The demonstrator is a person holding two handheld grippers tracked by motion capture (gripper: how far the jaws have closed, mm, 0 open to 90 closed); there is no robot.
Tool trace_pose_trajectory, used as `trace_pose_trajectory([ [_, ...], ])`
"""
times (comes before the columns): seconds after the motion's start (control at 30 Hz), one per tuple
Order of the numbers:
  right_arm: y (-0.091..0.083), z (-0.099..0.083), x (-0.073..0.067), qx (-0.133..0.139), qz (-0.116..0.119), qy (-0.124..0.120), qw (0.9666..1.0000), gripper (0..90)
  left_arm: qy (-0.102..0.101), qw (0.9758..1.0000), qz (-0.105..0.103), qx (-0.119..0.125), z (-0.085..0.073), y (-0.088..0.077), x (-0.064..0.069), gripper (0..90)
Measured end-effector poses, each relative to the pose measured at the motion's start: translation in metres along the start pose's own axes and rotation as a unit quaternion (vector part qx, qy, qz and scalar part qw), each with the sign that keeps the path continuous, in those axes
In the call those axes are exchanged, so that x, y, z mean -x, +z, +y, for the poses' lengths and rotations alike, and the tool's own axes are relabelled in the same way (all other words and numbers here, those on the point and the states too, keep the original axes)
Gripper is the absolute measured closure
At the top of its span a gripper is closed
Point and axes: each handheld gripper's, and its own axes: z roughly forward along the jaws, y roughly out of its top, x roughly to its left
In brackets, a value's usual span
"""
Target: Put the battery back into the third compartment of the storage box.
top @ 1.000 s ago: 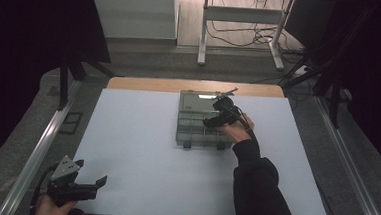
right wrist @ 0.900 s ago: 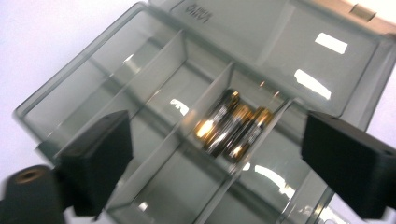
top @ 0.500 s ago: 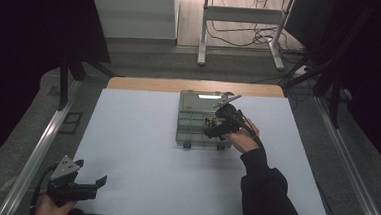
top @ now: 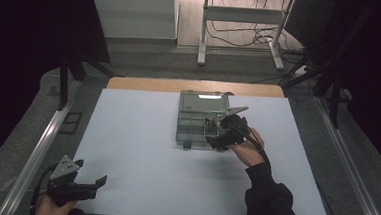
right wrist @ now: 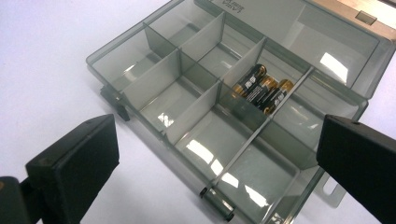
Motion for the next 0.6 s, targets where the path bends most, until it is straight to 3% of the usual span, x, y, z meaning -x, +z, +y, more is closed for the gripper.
trace_pose_trajectory([
  [0.13, -0.002, -0.005, -0.002, -0.007, -0.007, -0.007, 0.9999, 0.0, 0.0, 1.0, 0.0, 0.0, 0.0, 0.0, 0.0, 2.1],
  [0.6, -0.022, -0.013, -0.013, 0.018, -0.001, -0.005, 0.9998, 3.2, 0.0, 1.0, 0.001, 0.002, 0.0, -0.001, 0.0, 1.9],
])
